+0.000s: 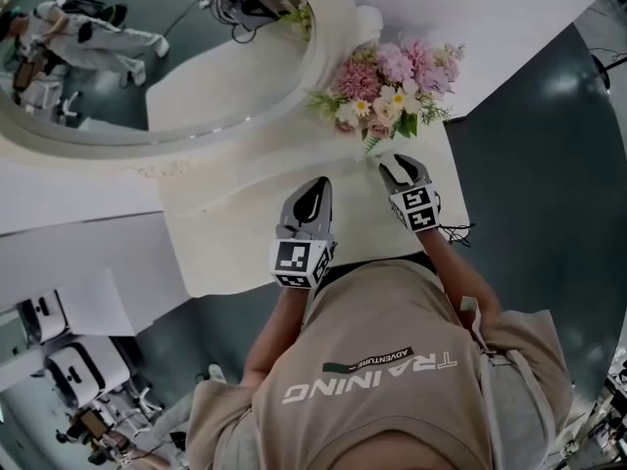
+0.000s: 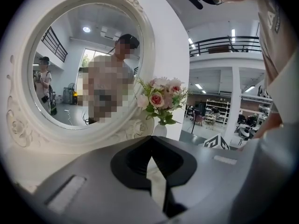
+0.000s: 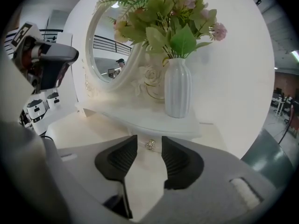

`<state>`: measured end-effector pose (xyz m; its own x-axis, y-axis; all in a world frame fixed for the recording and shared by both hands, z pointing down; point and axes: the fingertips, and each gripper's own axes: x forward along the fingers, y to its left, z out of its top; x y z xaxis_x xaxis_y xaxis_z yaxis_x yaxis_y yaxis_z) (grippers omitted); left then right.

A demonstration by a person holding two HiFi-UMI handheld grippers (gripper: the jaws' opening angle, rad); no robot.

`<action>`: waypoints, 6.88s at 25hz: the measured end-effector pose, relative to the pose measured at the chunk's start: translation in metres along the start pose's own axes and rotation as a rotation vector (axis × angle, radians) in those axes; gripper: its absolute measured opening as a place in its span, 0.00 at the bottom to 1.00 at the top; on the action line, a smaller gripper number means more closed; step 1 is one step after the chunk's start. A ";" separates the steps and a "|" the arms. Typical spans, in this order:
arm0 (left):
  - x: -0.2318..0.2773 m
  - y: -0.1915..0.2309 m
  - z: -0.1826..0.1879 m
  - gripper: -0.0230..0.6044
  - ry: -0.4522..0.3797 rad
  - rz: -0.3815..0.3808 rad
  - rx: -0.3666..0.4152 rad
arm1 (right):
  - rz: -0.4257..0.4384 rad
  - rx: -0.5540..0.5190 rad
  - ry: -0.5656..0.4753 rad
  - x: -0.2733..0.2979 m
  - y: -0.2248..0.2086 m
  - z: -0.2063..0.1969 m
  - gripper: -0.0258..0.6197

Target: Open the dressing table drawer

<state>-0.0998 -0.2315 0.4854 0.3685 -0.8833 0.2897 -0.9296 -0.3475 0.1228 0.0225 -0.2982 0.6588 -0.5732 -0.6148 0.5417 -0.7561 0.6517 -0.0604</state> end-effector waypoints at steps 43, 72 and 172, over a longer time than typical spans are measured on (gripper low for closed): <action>-0.028 0.030 -0.019 0.07 0.027 -0.003 -0.024 | -0.107 0.053 0.121 0.039 0.009 -0.041 0.19; -0.050 -0.004 -0.032 0.07 0.030 0.020 -0.022 | -0.052 0.002 0.123 -0.001 0.028 -0.064 0.24; -0.052 0.002 0.125 0.07 -0.223 0.006 0.084 | 0.161 -0.202 -0.536 -0.201 0.068 0.251 0.04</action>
<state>-0.1219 -0.2258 0.3521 0.3611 -0.9297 0.0718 -0.9324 -0.3592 0.0394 0.0073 -0.2418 0.3351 -0.7949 -0.6056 0.0368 -0.6016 0.7946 0.0822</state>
